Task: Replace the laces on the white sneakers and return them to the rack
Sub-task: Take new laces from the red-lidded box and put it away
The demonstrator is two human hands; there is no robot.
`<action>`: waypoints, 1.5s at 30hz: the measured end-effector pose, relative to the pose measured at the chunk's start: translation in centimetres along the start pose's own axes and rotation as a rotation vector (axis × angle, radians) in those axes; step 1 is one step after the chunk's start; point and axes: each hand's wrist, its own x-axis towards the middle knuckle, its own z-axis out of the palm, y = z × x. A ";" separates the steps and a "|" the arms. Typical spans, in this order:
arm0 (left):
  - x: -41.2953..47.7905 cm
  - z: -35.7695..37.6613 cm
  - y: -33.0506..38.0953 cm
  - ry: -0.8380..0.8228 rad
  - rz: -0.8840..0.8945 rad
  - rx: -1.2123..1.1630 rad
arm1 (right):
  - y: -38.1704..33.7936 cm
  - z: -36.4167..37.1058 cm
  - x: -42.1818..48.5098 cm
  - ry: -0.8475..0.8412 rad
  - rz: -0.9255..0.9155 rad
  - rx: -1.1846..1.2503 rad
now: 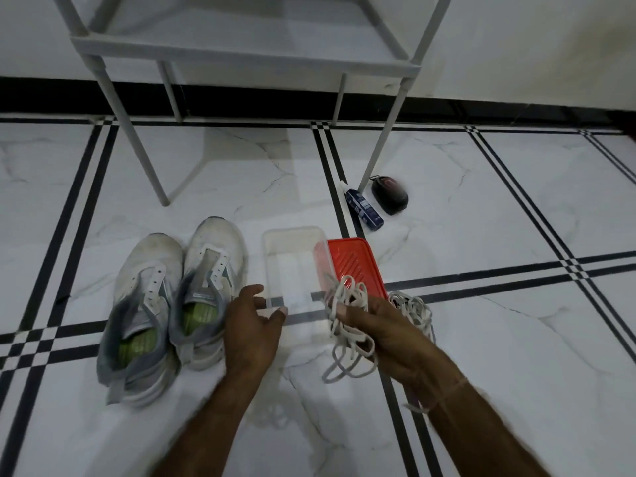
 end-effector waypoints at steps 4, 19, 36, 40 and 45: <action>-1.5 0.2 0.0 0.008 -0.040 -0.045 | 3.3 -1.2 -3.4 0.021 0.038 -0.259; -4.1 0.4 -0.7 -0.044 0.226 0.220 | 11.0 -2.8 -3.2 0.326 -0.090 -1.006; -5.0 15.0 8.9 -0.547 0.374 0.222 | 2.8 -13.4 0.5 0.840 0.063 -1.097; -3.8 17.7 8.7 -0.573 0.143 0.123 | 5.0 -15.0 3.8 0.855 0.031 -1.171; -2.7 18.5 8.6 -0.587 0.093 0.091 | 4.8 -16.9 3.8 0.822 -0.095 -0.864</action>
